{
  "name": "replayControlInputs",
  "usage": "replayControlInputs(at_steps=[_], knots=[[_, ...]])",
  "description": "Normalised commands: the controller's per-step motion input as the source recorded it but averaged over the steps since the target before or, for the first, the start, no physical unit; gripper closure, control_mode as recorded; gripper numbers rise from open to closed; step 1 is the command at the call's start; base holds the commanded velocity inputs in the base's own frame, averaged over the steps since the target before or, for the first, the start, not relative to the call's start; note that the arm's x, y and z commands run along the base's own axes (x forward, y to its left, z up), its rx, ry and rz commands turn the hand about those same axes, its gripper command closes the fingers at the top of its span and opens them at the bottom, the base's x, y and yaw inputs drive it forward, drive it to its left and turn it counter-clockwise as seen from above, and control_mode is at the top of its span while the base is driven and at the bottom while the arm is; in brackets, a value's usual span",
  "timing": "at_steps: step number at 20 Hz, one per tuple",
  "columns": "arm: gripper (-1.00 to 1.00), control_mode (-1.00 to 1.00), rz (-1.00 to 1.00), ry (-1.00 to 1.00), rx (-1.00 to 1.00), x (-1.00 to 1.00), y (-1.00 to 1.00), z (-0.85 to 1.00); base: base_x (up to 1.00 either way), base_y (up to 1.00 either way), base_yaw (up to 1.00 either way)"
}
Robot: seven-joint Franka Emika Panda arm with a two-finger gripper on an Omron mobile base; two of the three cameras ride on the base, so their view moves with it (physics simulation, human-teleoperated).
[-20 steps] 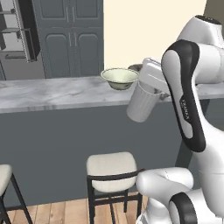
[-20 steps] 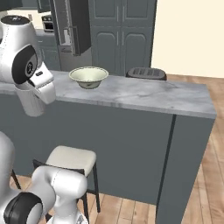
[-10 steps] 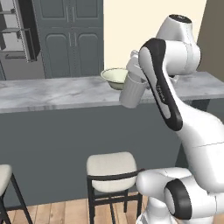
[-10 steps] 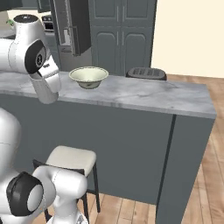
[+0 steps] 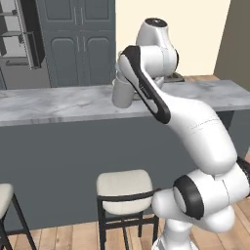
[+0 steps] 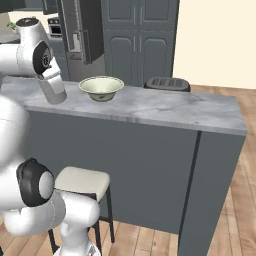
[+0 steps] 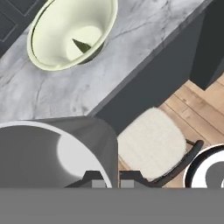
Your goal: There is a bowl on the dining counter. Grab a lemon wedge from the fridge and place it in the bowl. Then get the liquor bottle and glass cup from the cabinet and place them next to the bowl.
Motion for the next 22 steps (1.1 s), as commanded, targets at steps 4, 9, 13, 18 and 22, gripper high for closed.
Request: replayControlInputs(at_steps=[4,9,13,18,22], knots=[[1.0,-1.0,-0.17,0.02,-0.02,0.95,0.3,-0.11,0.0,0.0,0.0],[1.0,-1.0,-0.16,0.02,-0.01,0.72,0.33,-0.2,0.0,0.0,0.0],[1.0,-1.0,-0.14,0.04,0.0,0.7,0.32,-0.29,0.0,0.0,0.0],[1.0,-1.0,-0.11,0.04,0.0,0.74,0.18,-0.34,0.0,0.0,0.0],[1.0,-1.0,-0.1,0.01,0.0,0.52,0.16,-0.22,0.0,0.0,0.0]])
